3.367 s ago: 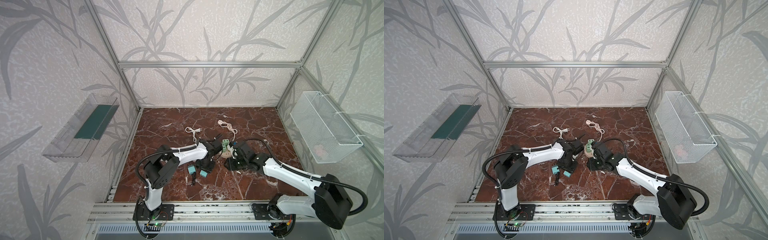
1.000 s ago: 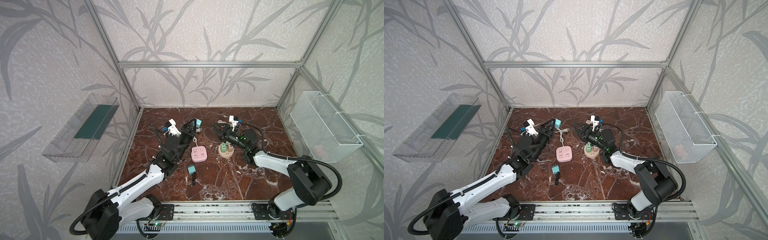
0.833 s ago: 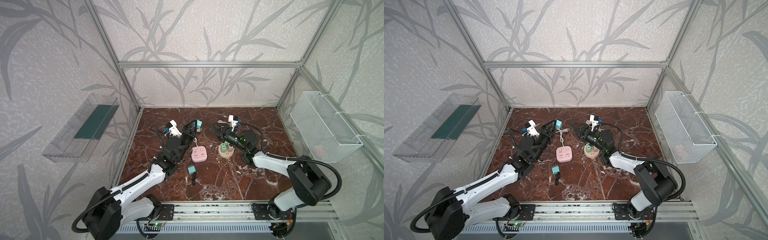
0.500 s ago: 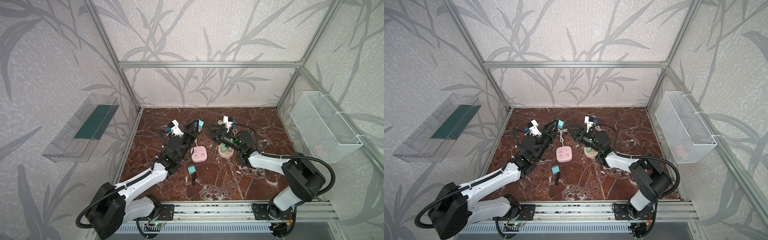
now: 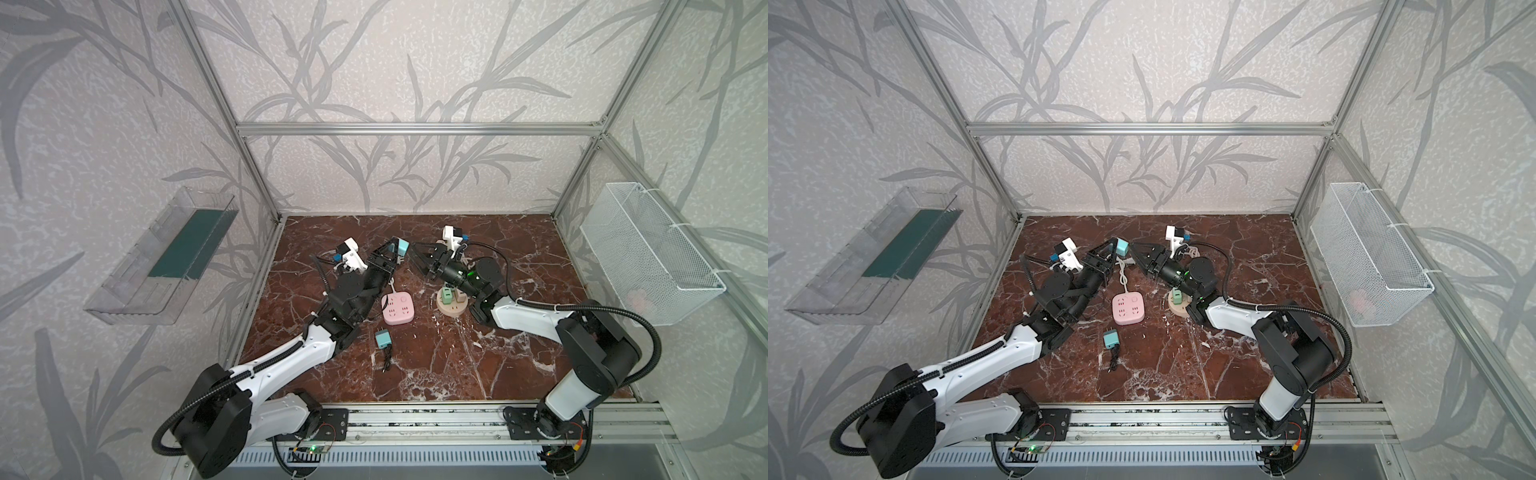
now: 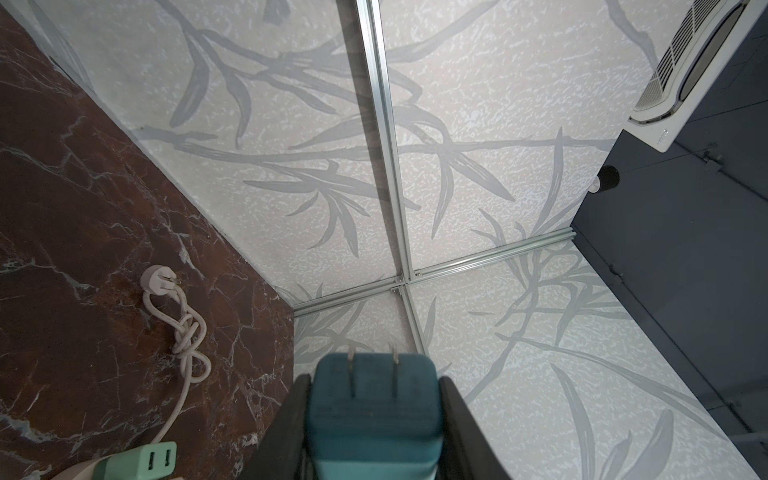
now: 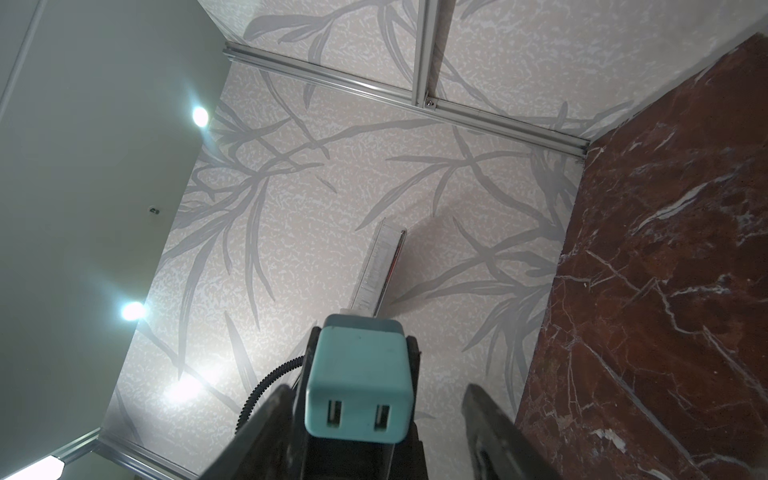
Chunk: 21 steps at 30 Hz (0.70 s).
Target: Insert the plug
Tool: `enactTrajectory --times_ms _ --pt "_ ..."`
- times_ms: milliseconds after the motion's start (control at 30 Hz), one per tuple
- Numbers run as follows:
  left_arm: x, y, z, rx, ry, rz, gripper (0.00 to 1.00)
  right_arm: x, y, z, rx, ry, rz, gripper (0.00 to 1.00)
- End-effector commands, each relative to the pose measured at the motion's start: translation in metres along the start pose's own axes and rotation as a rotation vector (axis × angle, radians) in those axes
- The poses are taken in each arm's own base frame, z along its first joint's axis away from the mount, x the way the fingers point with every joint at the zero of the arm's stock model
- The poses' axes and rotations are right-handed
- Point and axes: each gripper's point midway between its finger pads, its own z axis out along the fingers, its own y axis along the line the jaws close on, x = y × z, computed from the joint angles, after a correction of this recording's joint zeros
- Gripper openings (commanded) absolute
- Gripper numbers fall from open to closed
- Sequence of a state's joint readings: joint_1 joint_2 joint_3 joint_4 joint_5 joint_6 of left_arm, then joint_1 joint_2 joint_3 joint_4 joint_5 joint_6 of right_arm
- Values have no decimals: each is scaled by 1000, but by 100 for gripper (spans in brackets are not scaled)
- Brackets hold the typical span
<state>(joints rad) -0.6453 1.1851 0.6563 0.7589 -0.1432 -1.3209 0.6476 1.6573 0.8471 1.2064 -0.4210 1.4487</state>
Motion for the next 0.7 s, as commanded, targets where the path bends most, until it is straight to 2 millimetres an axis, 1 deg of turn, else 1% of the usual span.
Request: enactTrajectory --times_ms 0,300,400,500,667 --pt "-1 -14 4 53 5 -18 0 3 17 9 -60 22 -21 64" --pt "3 -9 7 59 13 -37 0 7 18 14 -72 36 -3 57" --pt "4 -11 7 65 17 -38 0 7 16 15 -69 37 0 56" --pt "4 -13 7 73 21 -37 0 7 17 15 -69 36 4 53" --pt "6 -11 8 74 28 -38 0 6 18 16 -78 32 11 50"
